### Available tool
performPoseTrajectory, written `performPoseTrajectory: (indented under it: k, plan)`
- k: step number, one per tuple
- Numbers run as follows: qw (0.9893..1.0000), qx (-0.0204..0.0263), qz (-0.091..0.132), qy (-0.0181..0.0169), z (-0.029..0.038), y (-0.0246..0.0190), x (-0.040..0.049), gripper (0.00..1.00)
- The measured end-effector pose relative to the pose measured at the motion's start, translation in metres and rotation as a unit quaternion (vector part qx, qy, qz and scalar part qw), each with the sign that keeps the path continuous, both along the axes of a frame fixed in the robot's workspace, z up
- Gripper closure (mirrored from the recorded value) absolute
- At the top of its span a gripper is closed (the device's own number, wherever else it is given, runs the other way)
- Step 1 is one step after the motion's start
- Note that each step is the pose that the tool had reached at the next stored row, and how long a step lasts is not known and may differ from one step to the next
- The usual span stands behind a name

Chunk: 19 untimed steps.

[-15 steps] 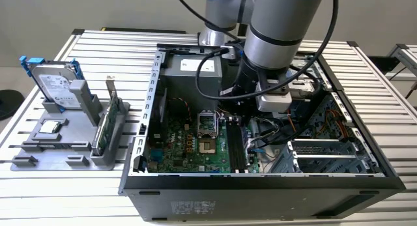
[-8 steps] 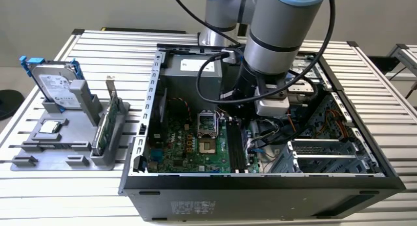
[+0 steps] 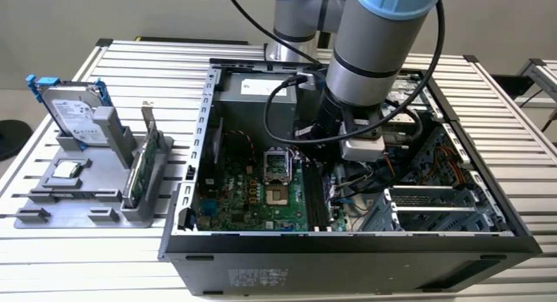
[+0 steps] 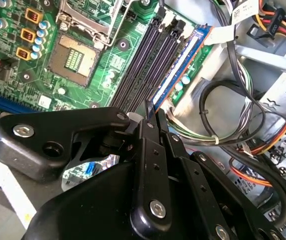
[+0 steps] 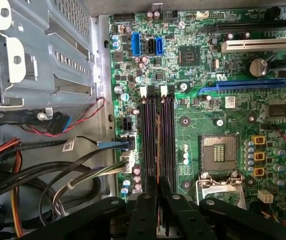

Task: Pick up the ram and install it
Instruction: 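Insert the ram into the slot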

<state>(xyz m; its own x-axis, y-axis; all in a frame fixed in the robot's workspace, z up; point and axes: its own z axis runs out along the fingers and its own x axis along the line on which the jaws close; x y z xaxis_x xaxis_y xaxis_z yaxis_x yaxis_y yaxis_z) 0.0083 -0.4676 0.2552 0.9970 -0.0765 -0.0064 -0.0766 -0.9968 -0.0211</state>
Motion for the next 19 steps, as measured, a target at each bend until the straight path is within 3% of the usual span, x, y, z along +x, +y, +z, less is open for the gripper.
performPoseTrajectory:
  k: [4,15,19]
  plan:
    - [1.0000,0.0000,-0.002,-0.0003,-0.0046,0.0000,0.0015,1.00]
    - [1.0000,-0.0033,-0.005,-0.0003,-0.0077,-0.0002,0.0041,1.00]
    - [1.0000,-0.0032,-0.005,-0.0003,-0.0102,-0.0031,0.0042,1.00]
